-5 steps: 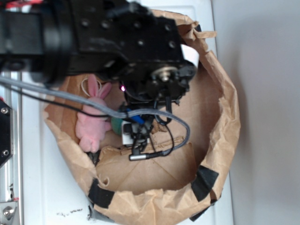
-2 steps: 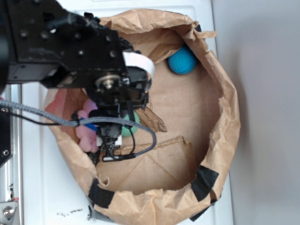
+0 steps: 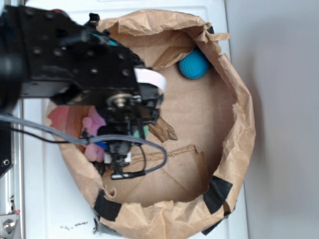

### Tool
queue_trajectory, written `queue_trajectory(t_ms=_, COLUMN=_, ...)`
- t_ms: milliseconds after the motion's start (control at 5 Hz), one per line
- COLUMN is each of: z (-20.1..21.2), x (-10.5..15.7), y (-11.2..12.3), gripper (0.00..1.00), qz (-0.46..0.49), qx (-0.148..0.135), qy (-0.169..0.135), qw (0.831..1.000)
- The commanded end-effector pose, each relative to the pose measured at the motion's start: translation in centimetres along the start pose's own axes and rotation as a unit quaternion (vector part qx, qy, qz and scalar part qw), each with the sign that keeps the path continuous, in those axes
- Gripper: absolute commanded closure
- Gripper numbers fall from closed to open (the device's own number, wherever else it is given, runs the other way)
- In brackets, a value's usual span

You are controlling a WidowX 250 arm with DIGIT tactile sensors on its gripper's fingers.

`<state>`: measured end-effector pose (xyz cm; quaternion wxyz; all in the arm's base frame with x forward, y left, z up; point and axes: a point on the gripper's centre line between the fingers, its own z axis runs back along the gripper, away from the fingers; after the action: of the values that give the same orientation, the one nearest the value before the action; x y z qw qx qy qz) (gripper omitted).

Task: Grab the green ball.

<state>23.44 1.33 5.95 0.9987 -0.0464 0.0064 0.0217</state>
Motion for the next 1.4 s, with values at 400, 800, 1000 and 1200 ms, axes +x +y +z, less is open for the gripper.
queue_trajectory(t_ms=400, z=0.0, x=2.3, y=-1.0, gripper=0.00, qz=0.004, qx=0.022, qy=-0.045, qw=0.999)
queue_trajectory(t_ms=800, z=-2.0, x=2.1, y=0.0, gripper=0.07, qz=-0.010, qx=0.042, qy=-0.051, qw=0.998)
queue_trajectory(t_ms=1000, z=-2.0, x=2.2, y=0.2, gripper=1.00, qz=-0.002, qx=0.041, qy=-0.054, qw=0.998)
queue_trajectory(t_ms=1200, z=-1.8, x=2.2, y=0.2, gripper=1.00, qz=-0.003, qx=0.038, qy=-0.056, qw=0.998)
